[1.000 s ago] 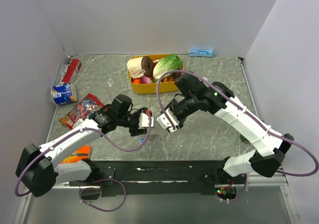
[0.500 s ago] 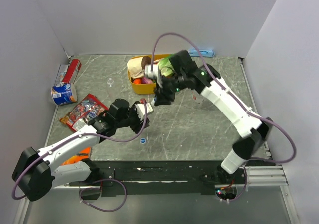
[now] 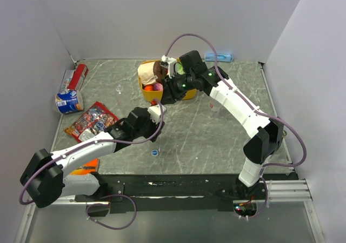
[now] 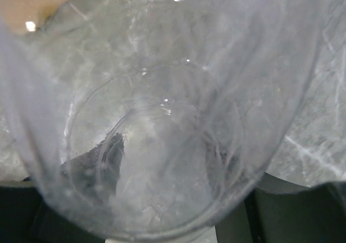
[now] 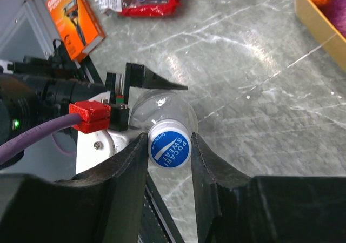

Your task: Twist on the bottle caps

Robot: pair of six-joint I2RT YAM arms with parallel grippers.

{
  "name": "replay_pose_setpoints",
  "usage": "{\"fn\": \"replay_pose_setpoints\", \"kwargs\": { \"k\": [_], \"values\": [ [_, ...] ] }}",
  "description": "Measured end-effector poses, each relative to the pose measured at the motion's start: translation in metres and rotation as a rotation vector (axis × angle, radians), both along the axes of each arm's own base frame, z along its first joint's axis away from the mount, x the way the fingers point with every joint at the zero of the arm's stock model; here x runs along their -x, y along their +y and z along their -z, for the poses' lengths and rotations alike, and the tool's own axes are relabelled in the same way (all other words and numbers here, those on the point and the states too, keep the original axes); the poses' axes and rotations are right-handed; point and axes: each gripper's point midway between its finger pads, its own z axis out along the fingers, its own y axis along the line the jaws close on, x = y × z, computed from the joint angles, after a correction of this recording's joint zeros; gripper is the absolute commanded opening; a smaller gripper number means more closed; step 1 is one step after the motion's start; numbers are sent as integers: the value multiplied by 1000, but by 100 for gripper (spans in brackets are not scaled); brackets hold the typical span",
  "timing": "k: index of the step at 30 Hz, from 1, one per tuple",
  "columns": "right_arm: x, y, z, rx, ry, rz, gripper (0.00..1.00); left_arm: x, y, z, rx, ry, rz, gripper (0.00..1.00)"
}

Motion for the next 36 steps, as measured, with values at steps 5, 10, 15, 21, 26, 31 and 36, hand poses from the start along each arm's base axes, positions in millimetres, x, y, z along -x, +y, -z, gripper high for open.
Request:
{"fn": "replay_pose_setpoints", "kwargs": {
  "k": [5,10,15,21,26,31,36],
  "values": [
    [-4,3,-2,-4,-11,23,0,4,-6,-1,59,46,-16,1],
    [-6,7,-6,-16,-35,24,16,8,-8,-6,114,80,1,1],
    [1,10,-12,-13,-74,-22,29,15,-11,-9,165,74,39,1],
    [13,7,-25,-1,-140,-87,41,22,-22,-17,237,55,103,1],
    [20,1,-34,3,-178,-120,62,24,-34,-27,302,32,157,1],
    [18,-6,-36,31,-218,-125,91,27,-40,-33,342,-2,205,1],
    [24,-17,-42,44,-243,-139,100,28,-44,-38,358,-32,240,1]
  ]
}}
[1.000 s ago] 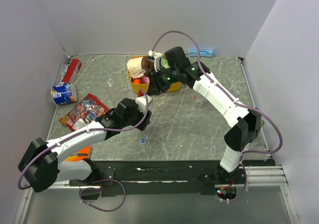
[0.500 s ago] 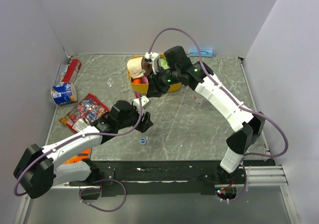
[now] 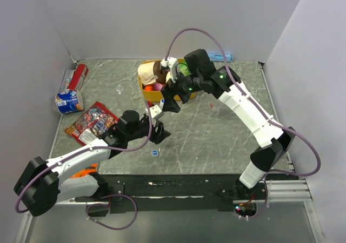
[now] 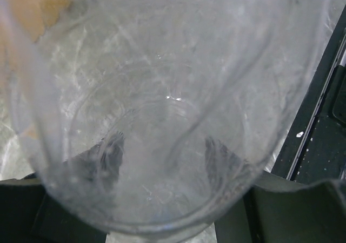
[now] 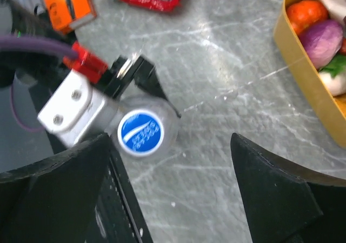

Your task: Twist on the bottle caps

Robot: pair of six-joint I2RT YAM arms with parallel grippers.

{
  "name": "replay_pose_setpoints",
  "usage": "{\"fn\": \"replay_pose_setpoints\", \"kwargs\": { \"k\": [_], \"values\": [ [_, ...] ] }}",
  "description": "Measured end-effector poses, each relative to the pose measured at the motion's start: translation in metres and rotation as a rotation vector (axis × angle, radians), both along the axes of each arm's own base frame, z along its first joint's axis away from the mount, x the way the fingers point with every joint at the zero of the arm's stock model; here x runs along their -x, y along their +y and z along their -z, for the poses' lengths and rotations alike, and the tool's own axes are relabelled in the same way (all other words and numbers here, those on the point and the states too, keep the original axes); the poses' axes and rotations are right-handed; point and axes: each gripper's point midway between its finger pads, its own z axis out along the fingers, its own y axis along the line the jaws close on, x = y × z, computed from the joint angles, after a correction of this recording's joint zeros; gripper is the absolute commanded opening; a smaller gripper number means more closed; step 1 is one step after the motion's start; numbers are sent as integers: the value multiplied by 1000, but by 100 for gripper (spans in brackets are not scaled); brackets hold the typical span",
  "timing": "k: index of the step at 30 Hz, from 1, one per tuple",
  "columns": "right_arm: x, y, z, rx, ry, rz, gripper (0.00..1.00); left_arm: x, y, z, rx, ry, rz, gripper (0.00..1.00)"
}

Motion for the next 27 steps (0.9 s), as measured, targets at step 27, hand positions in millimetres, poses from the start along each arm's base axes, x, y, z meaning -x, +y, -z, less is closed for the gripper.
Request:
{"fn": "replay_pose_setpoints", "kwargs": {
  "k": [27],
  "values": [
    [84,-44,-5,100,-709,-905,71,26,13,31,-348,-188,679,1]
  ]
}}
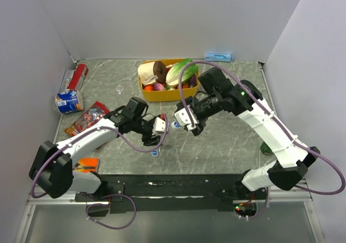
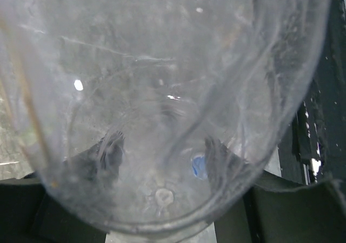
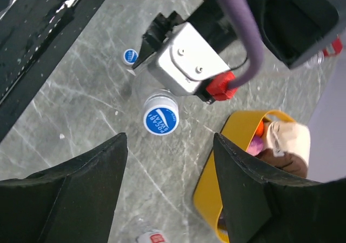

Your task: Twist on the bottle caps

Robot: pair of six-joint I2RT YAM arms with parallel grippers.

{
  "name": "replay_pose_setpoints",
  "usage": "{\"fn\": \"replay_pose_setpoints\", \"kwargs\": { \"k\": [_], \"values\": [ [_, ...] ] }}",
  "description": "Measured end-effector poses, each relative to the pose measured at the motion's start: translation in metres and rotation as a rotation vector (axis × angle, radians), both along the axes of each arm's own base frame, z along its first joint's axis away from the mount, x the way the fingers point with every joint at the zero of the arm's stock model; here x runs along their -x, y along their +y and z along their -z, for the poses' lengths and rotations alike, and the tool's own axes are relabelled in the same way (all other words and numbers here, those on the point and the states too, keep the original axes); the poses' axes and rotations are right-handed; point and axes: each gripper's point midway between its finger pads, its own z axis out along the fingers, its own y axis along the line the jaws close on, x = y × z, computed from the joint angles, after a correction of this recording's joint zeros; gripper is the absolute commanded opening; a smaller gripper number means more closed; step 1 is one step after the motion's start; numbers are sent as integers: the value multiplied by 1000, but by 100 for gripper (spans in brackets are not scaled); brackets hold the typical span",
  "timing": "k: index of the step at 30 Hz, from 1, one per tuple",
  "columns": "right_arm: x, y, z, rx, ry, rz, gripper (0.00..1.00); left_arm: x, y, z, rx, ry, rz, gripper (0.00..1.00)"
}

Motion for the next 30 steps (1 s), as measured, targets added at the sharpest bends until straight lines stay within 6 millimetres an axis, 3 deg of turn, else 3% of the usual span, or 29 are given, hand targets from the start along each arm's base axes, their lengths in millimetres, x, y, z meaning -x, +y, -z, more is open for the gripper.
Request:
{"fn": "replay_pose_setpoints", "kwargs": {
  "k": [7,19,24,28,30],
  "values": [
    [10,-2,7,28,-47,-96,68,5,3,2,-14,6,20,1],
    [15,7,18,46,-46,-152,57,-2,-3,-12,6,-28,36,1],
    [12,11,24,56,-34,-157,44,-1,-2,-11,1,-33,43,1],
    [9,15,27,60,-23,-160,25,0,0,-9,-11,-29,42,1],
    [7,17,27,68,-9,-153,11,-2,1,-8,-15,-30,34,1]
  ]
}}
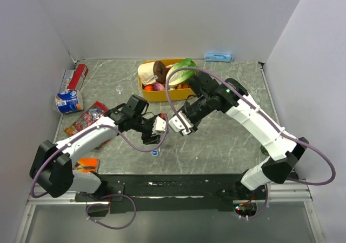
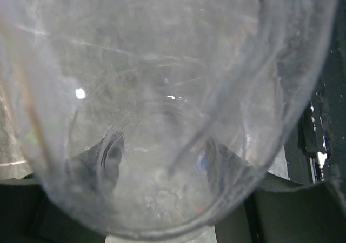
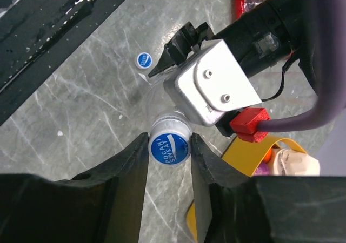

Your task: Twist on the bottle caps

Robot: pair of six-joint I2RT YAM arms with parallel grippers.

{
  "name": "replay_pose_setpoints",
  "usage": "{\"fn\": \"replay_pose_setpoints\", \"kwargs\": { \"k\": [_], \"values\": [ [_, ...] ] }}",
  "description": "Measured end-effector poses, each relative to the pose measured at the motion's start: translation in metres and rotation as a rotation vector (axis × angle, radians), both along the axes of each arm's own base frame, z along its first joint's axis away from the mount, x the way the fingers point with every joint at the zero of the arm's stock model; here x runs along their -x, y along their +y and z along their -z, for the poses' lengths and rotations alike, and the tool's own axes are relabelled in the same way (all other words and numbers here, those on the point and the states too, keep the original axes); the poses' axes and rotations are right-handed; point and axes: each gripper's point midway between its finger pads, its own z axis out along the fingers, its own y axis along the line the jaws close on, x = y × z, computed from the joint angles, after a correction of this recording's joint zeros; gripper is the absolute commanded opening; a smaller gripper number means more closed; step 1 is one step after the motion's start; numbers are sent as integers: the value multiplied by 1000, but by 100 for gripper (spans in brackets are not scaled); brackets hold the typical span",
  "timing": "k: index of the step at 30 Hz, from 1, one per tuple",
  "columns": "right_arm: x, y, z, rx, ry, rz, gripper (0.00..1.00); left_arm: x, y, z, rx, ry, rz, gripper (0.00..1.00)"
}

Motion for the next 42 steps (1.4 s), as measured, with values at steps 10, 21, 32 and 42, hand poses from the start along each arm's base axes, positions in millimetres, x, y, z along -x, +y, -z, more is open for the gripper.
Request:
{"fn": "replay_pose_setpoints", "kwargs": {
  "k": [10,21,32,42],
  "values": [
    [-29,16,2,68,214,291,0,-26,12,0,75,-80,-316,1],
    [-84,29,18,156,766,995,0,-66,37,5,37,-213,-785,1],
    [-104,33,23,153,907,1235,64,-72,40,14,16,-204,-906,1],
    [-130,-5,-46,-99,883,1055,74,-40,3,-16,158,-165,-614,1]
  ]
}}
